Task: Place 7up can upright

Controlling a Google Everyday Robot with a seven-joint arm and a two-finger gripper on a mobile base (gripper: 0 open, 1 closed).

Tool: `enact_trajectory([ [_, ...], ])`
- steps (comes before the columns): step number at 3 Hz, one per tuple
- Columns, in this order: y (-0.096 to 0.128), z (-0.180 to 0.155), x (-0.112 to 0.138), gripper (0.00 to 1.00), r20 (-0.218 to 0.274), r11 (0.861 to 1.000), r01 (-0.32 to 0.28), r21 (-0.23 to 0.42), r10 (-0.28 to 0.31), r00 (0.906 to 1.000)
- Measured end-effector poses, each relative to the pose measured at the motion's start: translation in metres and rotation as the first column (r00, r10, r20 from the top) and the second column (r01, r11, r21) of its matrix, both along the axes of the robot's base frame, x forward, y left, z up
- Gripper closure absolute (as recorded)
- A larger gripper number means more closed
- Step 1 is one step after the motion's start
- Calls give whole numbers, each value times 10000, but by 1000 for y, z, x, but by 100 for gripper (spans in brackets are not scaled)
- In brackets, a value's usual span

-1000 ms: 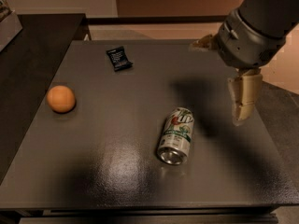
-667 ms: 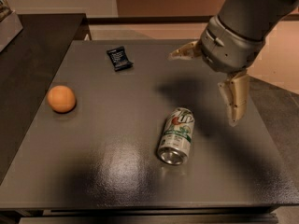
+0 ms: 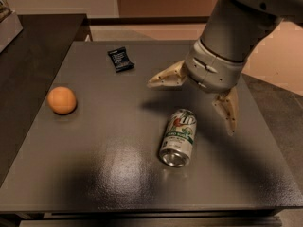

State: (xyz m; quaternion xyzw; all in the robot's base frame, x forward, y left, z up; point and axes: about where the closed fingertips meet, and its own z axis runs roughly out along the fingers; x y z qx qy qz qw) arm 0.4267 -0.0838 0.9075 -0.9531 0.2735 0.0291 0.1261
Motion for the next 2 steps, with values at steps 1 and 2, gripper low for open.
enact_trajectory([
  [1,6,-17,-13,0,317,9821,-1839,-399,1852,9822],
  [2,10,-37,-14,0,596,9558,-2719,-1121,2796,9582],
])
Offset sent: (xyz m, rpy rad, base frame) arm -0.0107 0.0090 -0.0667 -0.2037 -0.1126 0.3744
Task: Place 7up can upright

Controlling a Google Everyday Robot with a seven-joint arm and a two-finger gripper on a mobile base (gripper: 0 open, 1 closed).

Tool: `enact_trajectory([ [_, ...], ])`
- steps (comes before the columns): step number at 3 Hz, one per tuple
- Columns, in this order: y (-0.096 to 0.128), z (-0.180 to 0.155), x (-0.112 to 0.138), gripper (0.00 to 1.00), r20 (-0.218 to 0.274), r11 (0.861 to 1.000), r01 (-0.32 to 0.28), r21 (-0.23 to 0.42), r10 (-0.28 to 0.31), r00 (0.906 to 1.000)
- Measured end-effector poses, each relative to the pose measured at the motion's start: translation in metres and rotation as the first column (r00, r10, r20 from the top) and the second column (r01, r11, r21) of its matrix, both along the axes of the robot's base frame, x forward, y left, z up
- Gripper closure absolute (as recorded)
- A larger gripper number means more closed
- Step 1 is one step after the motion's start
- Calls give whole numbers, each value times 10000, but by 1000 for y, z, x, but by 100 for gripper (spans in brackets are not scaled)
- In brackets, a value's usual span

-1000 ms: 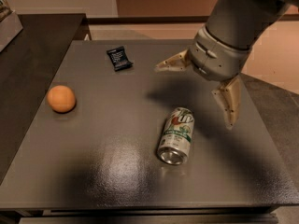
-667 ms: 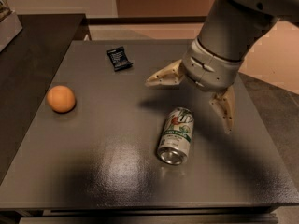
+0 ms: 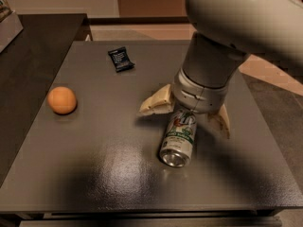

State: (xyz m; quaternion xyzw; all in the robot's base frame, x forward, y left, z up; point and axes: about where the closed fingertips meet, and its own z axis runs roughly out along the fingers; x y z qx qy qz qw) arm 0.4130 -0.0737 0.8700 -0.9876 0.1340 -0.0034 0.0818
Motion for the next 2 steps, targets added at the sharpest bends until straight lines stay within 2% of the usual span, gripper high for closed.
enact_trajectory([
  [1,1,-20,7,0,406,9974,-110,-709,139,9991],
  [2,0,-30,16,17,615,9911,200,-1319,-119,9980],
])
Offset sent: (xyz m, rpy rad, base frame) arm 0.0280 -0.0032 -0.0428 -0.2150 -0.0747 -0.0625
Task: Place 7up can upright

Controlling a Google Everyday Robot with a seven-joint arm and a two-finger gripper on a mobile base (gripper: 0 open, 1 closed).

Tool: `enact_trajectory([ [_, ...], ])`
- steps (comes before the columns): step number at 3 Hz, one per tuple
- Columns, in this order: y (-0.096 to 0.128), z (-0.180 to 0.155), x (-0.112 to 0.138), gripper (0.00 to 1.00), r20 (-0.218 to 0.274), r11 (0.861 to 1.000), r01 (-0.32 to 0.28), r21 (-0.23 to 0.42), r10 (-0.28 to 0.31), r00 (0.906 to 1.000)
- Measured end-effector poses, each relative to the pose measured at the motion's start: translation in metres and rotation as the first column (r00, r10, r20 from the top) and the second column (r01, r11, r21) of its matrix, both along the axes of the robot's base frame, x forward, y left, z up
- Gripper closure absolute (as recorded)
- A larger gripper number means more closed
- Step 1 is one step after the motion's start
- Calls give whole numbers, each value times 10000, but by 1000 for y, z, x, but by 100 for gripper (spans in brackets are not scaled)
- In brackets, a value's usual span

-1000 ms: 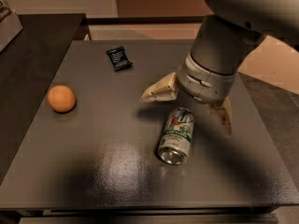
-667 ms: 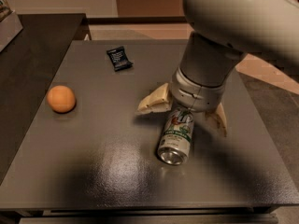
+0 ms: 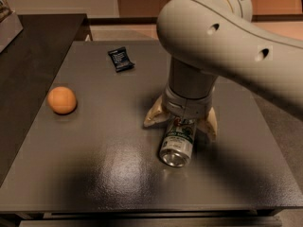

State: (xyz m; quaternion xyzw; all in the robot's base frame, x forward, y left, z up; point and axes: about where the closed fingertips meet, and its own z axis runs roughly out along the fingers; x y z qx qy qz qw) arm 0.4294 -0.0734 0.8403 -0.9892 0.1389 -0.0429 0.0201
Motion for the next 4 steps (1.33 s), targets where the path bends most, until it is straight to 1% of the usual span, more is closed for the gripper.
enact_trajectory([
  [1,-2,1,4,40,-22,9984,358,-443,-359,9994],
  [2,-5,11,6,64,-24,9959,585,-692,-588,9983],
  [3,-3,23,16,87,483,9949,1000,-112,-994,9939],
  [4,5,35,33,100,1249,9819,1196,1467,-1383,9825],
])
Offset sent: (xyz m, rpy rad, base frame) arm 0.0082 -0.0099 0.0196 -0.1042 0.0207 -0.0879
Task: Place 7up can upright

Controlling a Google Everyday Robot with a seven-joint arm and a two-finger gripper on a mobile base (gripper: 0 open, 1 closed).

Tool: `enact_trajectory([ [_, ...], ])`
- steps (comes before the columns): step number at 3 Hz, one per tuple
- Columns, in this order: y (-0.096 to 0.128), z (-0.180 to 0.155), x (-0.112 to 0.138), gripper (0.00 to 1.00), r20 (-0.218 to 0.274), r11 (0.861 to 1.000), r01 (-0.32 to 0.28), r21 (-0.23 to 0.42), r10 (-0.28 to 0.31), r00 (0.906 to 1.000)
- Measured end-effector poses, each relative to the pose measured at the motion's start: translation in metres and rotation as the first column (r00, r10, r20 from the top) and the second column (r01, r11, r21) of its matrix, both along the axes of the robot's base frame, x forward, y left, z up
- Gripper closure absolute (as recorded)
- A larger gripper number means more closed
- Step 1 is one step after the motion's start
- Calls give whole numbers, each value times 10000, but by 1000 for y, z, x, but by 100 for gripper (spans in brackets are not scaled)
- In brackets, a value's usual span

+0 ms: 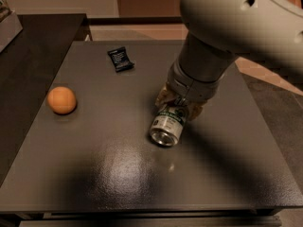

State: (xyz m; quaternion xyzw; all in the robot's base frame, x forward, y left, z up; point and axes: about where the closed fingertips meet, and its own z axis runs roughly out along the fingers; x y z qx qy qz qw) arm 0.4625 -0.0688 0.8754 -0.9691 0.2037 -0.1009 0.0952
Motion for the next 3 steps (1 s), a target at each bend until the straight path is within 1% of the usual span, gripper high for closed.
enact_trajectory([
  [1,14,20,26,100,1099,9792,-209,2019,-14,9939],
  [2,26,45,48,100,2441,9355,-917,3412,61,9697],
  [3,29,51,51,100,2721,9324,-1059,3455,85,9622],
])
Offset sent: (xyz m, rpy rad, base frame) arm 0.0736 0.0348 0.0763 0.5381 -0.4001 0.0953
